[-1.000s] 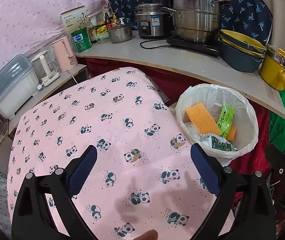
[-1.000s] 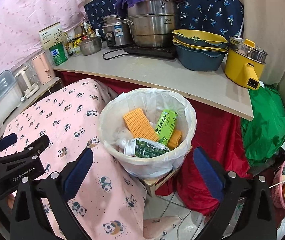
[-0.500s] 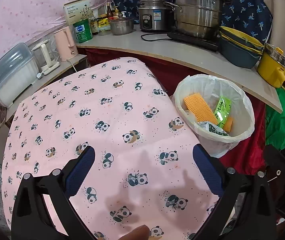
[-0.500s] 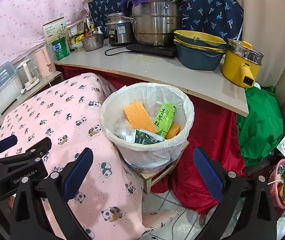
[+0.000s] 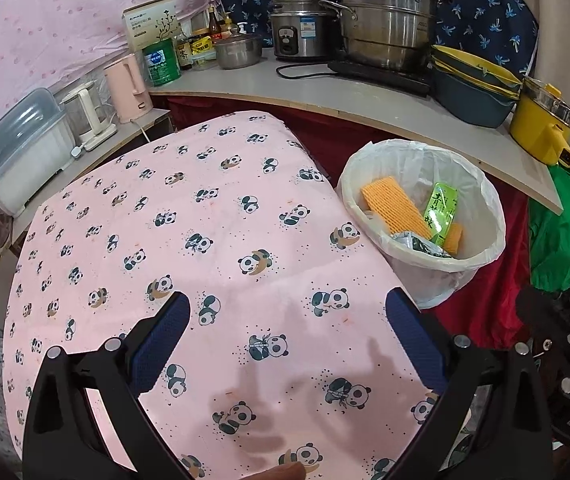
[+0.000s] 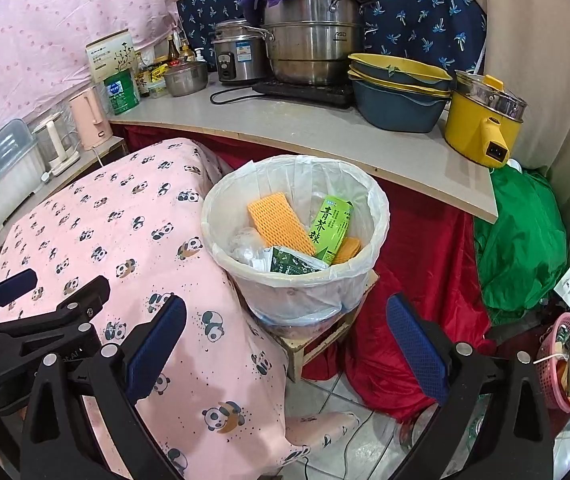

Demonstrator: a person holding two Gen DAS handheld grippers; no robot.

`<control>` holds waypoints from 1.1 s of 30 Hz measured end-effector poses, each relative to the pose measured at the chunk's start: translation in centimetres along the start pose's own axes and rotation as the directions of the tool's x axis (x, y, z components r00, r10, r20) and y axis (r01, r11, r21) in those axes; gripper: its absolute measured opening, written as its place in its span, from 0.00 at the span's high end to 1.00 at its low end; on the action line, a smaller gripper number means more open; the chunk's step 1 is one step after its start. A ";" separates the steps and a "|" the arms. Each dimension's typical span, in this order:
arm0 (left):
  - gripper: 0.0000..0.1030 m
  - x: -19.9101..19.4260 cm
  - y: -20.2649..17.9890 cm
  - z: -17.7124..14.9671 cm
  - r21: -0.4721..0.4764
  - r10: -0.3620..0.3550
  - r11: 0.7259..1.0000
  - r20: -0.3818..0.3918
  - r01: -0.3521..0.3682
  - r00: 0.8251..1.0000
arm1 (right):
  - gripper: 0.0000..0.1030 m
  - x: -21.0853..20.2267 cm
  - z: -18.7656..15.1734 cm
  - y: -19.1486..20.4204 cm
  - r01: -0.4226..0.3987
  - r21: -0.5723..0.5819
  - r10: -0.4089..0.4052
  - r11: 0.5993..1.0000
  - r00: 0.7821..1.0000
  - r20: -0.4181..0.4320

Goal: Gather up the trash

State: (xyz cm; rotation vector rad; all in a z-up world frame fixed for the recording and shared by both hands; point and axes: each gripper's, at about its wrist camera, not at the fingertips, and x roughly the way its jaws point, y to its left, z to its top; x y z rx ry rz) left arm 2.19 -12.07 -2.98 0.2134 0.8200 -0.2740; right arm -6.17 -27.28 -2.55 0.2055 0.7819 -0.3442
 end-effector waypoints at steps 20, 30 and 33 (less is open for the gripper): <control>0.09 0.5 0.2 -0.2 -0.007 0.003 1.000 -0.009 -0.003 1.000 | 0.06 0.6 -0.2 0.3 0.016 -0.014 -0.016 1.000 1.000 -0.011; 0.09 0.7 0.8 -0.1 -0.021 0.024 0.999 -0.005 -0.024 1.000 | 0.06 1.0 -0.2 0.9 0.014 -0.026 -0.014 1.000 1.000 -0.014; 0.09 0.7 0.8 -0.1 -0.021 0.025 0.999 -0.004 -0.025 1.000 | 0.06 1.0 -0.2 1.1 0.014 -0.027 -0.014 1.000 1.000 -0.015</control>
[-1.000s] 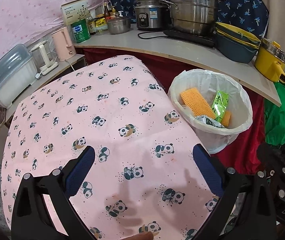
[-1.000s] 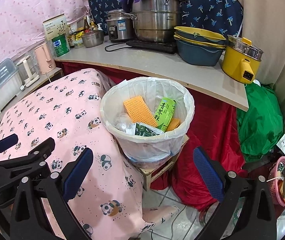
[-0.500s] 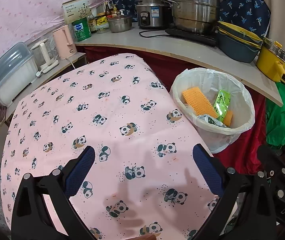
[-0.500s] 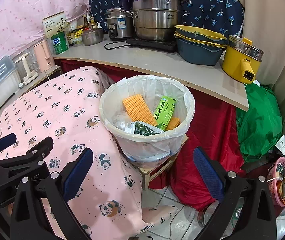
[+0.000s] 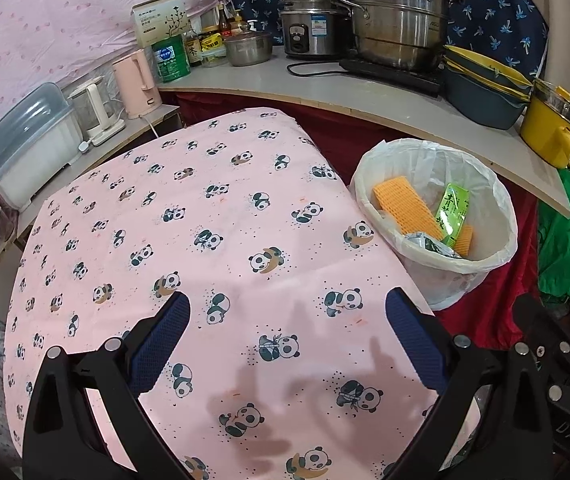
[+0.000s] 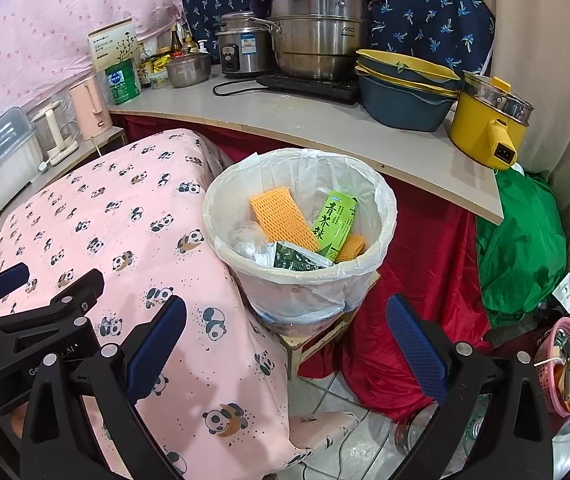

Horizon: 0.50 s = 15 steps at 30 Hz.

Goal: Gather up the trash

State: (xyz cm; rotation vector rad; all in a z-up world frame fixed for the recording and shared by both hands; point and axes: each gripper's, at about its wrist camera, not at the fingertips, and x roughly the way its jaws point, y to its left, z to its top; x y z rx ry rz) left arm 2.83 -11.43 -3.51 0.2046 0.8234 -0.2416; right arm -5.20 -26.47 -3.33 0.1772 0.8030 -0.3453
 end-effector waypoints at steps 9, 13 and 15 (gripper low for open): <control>0.09 0.1 0.1 0.0 0.001 0.001 1.000 -0.002 -0.001 1.000 | 0.06 0.0 0.0 0.1 0.000 0.001 0.000 1.000 1.000 -0.001; 0.09 0.2 0.1 -0.1 0.001 0.002 1.000 -0.003 -0.002 1.000 | 0.06 0.1 -0.1 0.1 0.000 0.000 0.000 1.000 1.000 -0.002; 0.09 0.1 0.1 -0.1 0.002 0.002 1.000 -0.002 -0.002 1.000 | 0.06 0.1 -0.1 0.2 0.001 0.000 -0.001 1.000 1.000 -0.002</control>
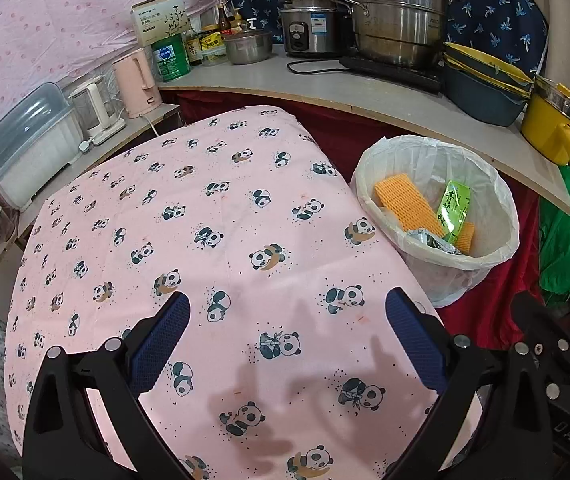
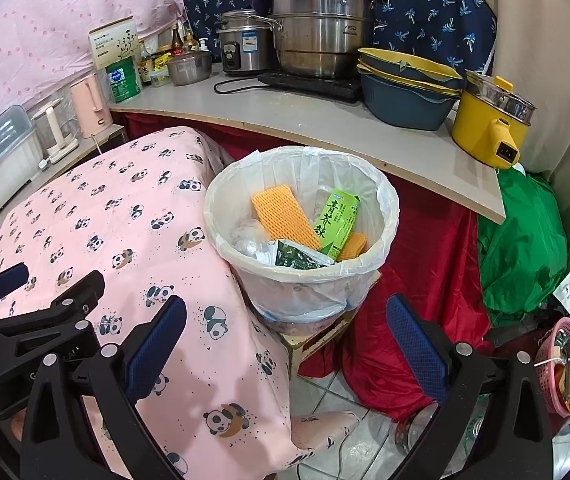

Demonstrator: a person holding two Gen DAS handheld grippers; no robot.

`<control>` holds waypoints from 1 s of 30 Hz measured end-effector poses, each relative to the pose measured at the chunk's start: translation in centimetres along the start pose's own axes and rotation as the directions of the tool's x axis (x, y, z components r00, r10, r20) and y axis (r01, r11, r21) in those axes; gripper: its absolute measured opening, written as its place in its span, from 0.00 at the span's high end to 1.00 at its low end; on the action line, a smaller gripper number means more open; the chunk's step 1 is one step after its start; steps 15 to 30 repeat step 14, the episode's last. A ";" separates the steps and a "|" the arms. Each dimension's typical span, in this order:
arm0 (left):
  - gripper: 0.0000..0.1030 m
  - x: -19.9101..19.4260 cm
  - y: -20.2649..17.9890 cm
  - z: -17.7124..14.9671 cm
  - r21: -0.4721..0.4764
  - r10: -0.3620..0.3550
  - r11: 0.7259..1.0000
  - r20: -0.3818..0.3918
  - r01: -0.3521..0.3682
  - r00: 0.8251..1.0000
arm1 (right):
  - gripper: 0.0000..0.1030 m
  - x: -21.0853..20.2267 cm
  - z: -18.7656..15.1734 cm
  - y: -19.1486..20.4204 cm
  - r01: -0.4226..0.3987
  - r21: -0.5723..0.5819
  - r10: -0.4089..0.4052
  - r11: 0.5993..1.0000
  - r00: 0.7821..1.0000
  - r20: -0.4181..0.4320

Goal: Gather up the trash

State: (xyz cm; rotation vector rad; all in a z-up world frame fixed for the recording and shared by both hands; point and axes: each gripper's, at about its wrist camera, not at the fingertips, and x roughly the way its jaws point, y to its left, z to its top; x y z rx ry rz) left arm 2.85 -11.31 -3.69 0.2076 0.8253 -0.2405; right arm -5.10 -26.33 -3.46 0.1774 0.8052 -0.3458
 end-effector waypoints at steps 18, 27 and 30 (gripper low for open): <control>0.09 0.5 -0.2 -0.2 0.007 -0.013 1.000 -0.014 0.013 1.000 | 0.06 0.2 0.0 0.0 -0.001 0.001 0.001 1.000 1.000 0.000; 0.09 0.5 -0.2 -0.2 0.007 -0.013 1.000 -0.014 0.013 1.000 | 0.06 0.2 0.0 0.0 -0.001 0.001 0.001 1.000 1.000 0.000; 0.09 0.5 -0.2 -0.2 0.007 -0.013 1.000 -0.014 0.013 1.000 | 0.06 0.2 0.0 0.0 -0.001 0.001 0.001 1.000 1.000 0.000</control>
